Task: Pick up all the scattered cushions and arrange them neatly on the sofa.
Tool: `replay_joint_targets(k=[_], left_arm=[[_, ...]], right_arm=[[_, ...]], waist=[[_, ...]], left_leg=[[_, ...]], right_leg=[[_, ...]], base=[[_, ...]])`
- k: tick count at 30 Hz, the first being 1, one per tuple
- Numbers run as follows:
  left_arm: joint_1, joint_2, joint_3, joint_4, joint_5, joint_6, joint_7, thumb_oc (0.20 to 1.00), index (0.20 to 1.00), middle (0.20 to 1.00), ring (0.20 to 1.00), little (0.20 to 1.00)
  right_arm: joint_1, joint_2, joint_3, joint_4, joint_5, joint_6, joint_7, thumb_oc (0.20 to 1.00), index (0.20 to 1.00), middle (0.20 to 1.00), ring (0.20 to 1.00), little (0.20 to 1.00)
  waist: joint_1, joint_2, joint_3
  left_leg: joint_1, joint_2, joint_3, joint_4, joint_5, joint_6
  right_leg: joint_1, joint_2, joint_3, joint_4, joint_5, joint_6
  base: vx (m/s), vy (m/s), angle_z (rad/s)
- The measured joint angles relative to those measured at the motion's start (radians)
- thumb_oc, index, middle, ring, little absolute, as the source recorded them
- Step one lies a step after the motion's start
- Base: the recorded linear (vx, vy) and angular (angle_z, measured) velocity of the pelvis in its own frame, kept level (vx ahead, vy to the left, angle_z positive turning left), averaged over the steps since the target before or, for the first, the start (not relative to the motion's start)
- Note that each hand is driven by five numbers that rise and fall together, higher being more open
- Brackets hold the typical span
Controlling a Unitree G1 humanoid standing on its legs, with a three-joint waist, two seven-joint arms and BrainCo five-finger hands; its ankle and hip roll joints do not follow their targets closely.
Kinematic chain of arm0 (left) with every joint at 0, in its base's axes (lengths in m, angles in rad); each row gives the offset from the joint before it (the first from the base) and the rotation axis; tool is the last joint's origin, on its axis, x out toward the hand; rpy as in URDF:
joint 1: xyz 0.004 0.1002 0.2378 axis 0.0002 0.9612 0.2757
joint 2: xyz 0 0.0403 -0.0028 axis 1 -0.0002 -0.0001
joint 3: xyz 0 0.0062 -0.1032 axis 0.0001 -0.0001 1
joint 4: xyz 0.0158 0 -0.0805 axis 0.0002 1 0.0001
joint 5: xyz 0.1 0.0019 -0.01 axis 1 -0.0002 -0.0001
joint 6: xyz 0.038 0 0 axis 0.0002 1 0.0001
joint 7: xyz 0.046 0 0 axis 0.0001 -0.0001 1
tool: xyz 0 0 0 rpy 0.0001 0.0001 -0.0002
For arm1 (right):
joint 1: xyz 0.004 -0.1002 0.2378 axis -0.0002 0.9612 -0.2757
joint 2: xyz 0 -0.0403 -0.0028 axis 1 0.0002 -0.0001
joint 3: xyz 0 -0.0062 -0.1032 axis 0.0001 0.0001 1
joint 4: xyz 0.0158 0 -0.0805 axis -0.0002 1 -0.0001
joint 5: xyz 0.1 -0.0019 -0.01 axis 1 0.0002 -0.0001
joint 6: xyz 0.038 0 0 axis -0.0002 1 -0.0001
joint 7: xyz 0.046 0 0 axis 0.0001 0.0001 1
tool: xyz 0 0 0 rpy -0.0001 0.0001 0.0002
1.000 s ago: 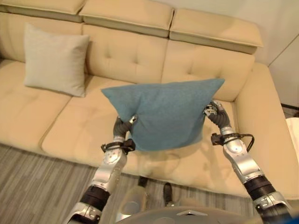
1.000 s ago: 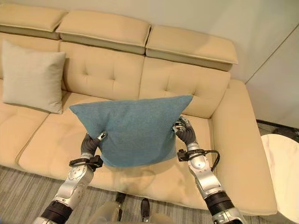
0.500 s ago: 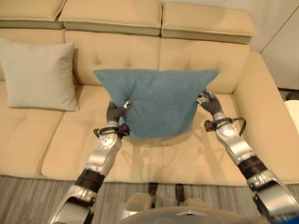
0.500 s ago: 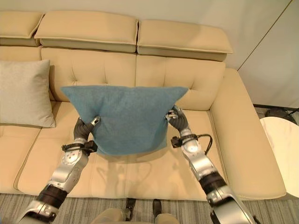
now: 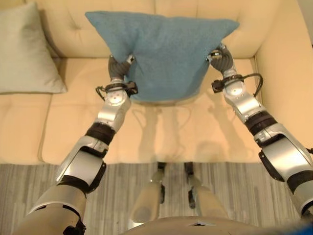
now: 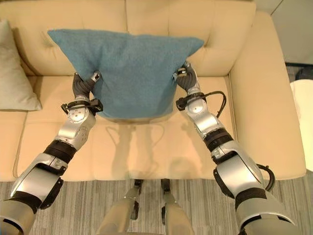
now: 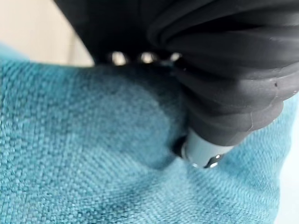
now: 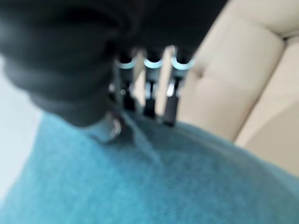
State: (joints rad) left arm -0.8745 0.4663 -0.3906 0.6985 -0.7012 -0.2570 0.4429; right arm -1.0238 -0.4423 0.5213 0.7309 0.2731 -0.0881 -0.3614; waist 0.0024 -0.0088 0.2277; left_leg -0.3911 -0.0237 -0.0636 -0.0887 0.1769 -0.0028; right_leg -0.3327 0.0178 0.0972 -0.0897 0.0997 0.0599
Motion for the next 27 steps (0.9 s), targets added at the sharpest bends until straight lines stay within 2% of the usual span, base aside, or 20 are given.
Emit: replay_joint_targets(k=[6,10,15,18,19,20,22,23,25,26,27], left_arm=[[-0.099,0.000,0.002,0.081,-0.032,-0.016,0.002,0.200,0.200,0.200,0.200,0.200],[-0.216,0.029,-0.024,0.131,-0.034,-0.039,0.003,0.200,0.200,0.200,0.200,0.200],[-0.310,0.028,-0.061,0.192,-0.032,-0.038,0.002,0.200,0.200,0.200,0.200,0.200],[-0.360,0.031,-0.080,0.188,-0.023,-0.038,0.002,0.200,0.200,0.200,0.200,0.200],[-0.376,0.031,-0.080,0.185,-0.021,-0.038,0.001,0.200,0.200,0.200,0.200,0.200],[-0.387,0.030,-0.079,0.184,-0.021,-0.038,0.001,0.316,0.316,0.316,0.316,0.316],[-0.393,0.021,-0.080,0.176,-0.020,-0.039,0.002,0.812,0.812,0.812,0.812,0.812],[-0.393,0.021,-0.080,0.161,-0.015,-0.039,0.002,1.000,1.000,1.000,1.000,1.000],[-0.411,0.020,-0.096,0.136,0.009,-0.041,0.001,1.000,1.000,1.000,1.000,1.000],[-0.422,0.015,-0.119,0.126,0.019,-0.040,0.001,1.000,1.000,1.000,1.000,1.000],[-0.429,0.013,-0.126,0.115,0.026,-0.040,0.001,1.000,1.000,1.000,1.000,1.000]], right_arm=[[-0.095,-0.003,0.044,0.037,0.000,-0.006,-0.025,0.200,0.200,0.200,0.200,0.200],[-0.198,-0.011,0.077,0.075,0.001,-0.025,-0.047,0.200,0.200,0.200,0.200,0.200],[-0.256,-0.042,0.108,0.092,0.000,-0.039,-0.066,0.200,0.200,0.200,0.200,0.200],[-0.295,-0.082,0.122,0.094,0.001,-0.041,-0.079,0.200,0.200,0.200,0.200,0.200],[-0.306,-0.091,0.119,0.094,0.001,-0.044,-0.082,0.200,0.200,0.200,0.200,0.200],[-0.319,-0.105,0.130,0.095,0.001,-0.048,-0.083,0.200,0.200,0.200,0.200,0.200],[-0.324,-0.122,0.134,0.094,0.001,-0.052,-0.084,0.200,0.200,0.200,0.200,0.200],[-0.324,-0.129,0.131,0.097,0.001,-0.053,-0.086,0.200,0.200,0.200,0.200,0.200],[-0.324,-0.166,0.112,0.102,0.019,-0.060,-0.088,0.200,0.200,0.200,0.200,0.200],[-0.325,-0.181,0.105,0.103,0.020,-0.060,-0.088,0.438,0.438,0.438,0.438,0.438],[-0.333,-0.194,0.106,0.113,0.021,-0.065,-0.088,0.551,0.551,0.551,0.551,0.551]], waist=[[-0.009,-0.016,0.005],[-0.005,-0.038,0.006],[-0.006,-0.045,0.008],[0.006,-0.047,0.008],[0.013,-0.056,0.013],[0.014,-0.060,0.015],[0.018,-0.064,0.017],[0.018,-0.071,0.020],[0.018,-0.082,0.026],[0.021,-0.083,0.027],[0.022,-0.085,0.028]], left_leg=[[-0.078,0.012,-0.001,0.004,0.000,0.000],[-0.163,0.020,-0.009,0.007,0.010,-0.012],[-0.212,0.021,-0.035,0.011,0.010,-0.012],[-0.259,0.021,-0.060,0.021,0.010,-0.012],[-0.268,0.021,-0.060,0.021,0.010,-0.012],[-0.282,0.021,-0.066,0.023,0.010,-0.012],[-0.295,0.022,-0.082,0.027,0.010,-0.012],[-0.310,0.020,-0.098,0.042,0.010,-0.012],[-0.339,0.019,-0.131,0.061,0.010,-0.013],[-0.351,0.022,-0.142,0.059,0.010,-0.013],[-0.360,0.022,-0.146,0.060,0.012,-0.015]], right_leg=[[-0.080,0.013,0.001,0.001,0.007,0.008],[-0.166,0.020,-0.006,0.008,0.014,0.012],[-0.208,0.022,-0.036,0.012,0.014,0.013],[-0.249,0.024,-0.056,0.021,0.014,0.013],[-0.260,0.025,-0.056,0.022,0.014,0.013],[-0.271,0.025,-0.060,0.024,0.014,0.013],[-0.284,0.028,-0.072,0.037,0.012,0.016],[-0.290,0.028,-0.092,0.041,0.012,0.015],[-0.311,0.029,-0.113,0.053,0.012,0.016],[-0.323,0.034,-0.114,0.061,0.011,0.017],[-0.331,0.034,-0.117,0.065,0.010,0.019]], base=[[0.01,0.013,-0.05],[0.00,0.016,0.01],[0.02,0.023,0.11],[0.01,-0.004,0.09],[0.04,-0.001,0.06],[0.05,0.006,0.08],[0.04,0.021,0.10],[0.01,0.020,0.15],[0.00,-0.001,0.26],[0.01,0.004,0.24],[-0.01,0.022,0.14]])
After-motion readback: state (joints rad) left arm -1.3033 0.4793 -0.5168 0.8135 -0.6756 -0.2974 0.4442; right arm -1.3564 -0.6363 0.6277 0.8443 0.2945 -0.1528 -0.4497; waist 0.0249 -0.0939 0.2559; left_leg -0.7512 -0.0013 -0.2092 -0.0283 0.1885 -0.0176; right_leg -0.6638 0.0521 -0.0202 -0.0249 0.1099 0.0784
